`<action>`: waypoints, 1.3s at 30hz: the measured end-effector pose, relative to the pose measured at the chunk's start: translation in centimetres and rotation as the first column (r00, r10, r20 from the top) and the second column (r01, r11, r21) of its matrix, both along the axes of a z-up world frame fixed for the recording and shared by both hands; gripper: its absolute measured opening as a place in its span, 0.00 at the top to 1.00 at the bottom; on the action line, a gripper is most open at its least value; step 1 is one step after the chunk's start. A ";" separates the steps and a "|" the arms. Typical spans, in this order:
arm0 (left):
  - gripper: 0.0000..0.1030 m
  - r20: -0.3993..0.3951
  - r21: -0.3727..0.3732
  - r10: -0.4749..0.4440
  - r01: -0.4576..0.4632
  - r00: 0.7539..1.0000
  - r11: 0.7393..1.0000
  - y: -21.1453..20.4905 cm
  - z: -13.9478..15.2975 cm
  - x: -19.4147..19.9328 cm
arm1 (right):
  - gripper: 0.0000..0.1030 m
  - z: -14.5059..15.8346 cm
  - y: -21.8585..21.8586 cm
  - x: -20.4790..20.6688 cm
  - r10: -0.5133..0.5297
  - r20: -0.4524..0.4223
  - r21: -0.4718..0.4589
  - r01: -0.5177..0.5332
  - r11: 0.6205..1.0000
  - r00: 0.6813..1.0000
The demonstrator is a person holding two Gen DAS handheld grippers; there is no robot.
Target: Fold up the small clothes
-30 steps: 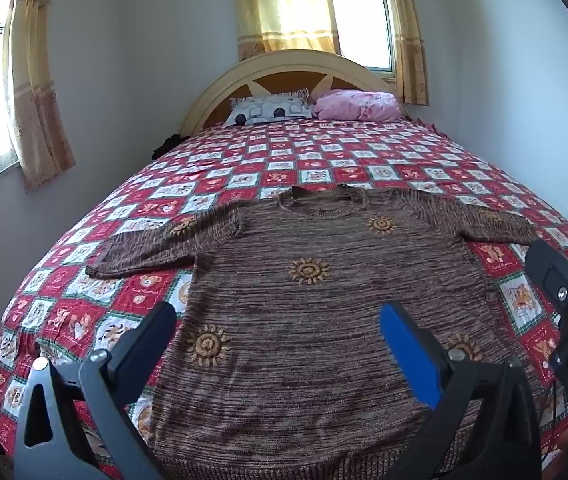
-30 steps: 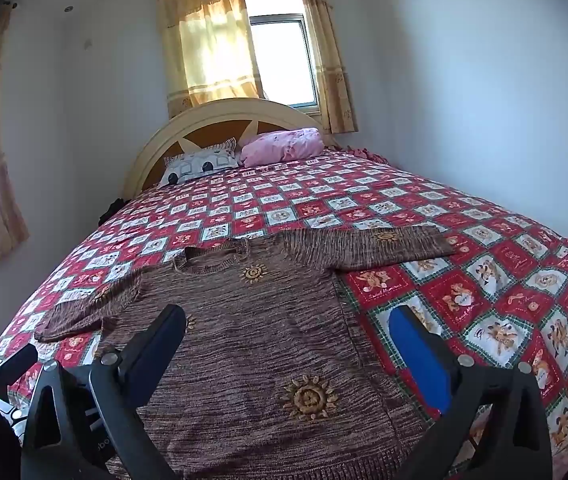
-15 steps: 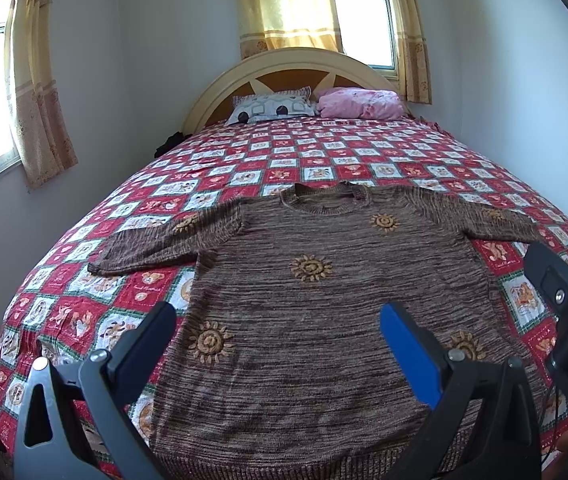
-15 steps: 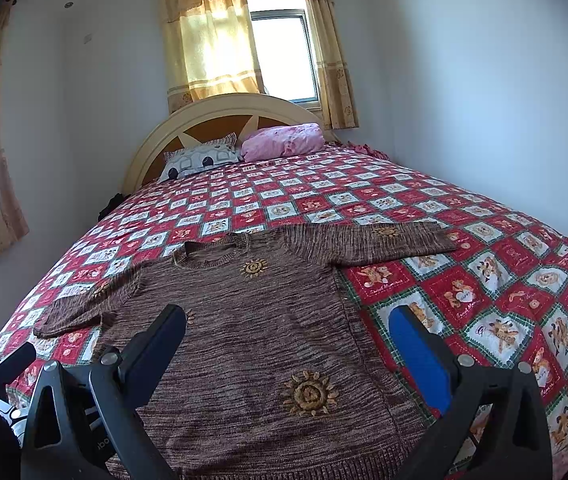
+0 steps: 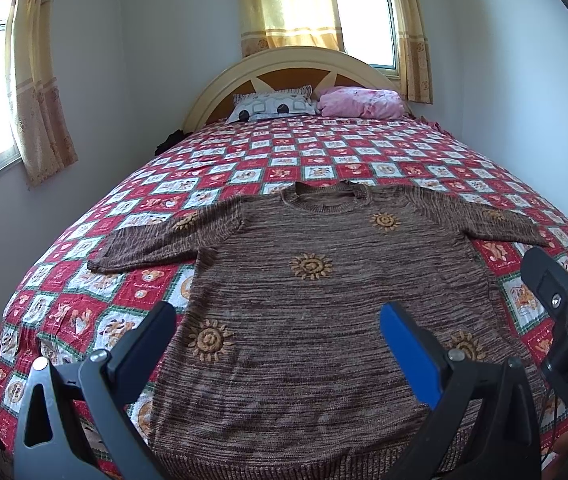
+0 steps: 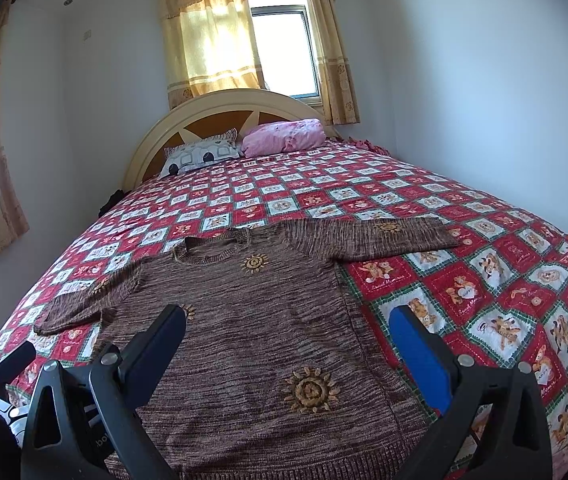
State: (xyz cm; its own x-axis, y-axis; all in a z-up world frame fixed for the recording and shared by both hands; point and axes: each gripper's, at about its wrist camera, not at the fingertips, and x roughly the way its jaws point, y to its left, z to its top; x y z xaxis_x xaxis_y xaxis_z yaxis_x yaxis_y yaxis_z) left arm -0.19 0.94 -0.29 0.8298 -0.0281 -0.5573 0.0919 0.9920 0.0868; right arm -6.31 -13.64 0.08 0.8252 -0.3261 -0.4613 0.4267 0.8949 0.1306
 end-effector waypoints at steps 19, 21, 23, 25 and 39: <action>0.00 -0.003 -0.002 0.005 -0.005 1.000 1.000 0.2 -0.1 0.0 | 0.01 -0.2 0.0 0.0 0.001 -0.005 0.004 -0.001 1.000 1.000; 0.00 -0.004 -0.002 0.004 -0.004 1.000 1.000 0.2 -0.1 0.0 | 0.01 -0.2 0.0 0.0 0.001 -0.006 0.004 -0.001 1.000 1.000; 0.00 -0.005 -0.002 0.005 -0.005 1.000 1.000 0.2 -0.1 -0.1 | 0.01 -0.3 0.0 0.0 0.000 -0.007 0.005 0.000 1.000 1.000; 0.00 -0.004 -0.002 0.005 -0.005 1.000 1.000 0.2 -0.1 -0.1 | 0.01 -0.3 0.0 0.0 0.001 -0.006 0.004 -0.001 1.000 1.000; 0.00 -0.015 -0.004 0.006 -0.006 1.000 1.000 0.5 -0.7 0.0 | 0.01 -0.7 -0.3 0.4 0.000 -0.024 0.023 0.001 1.000 1.000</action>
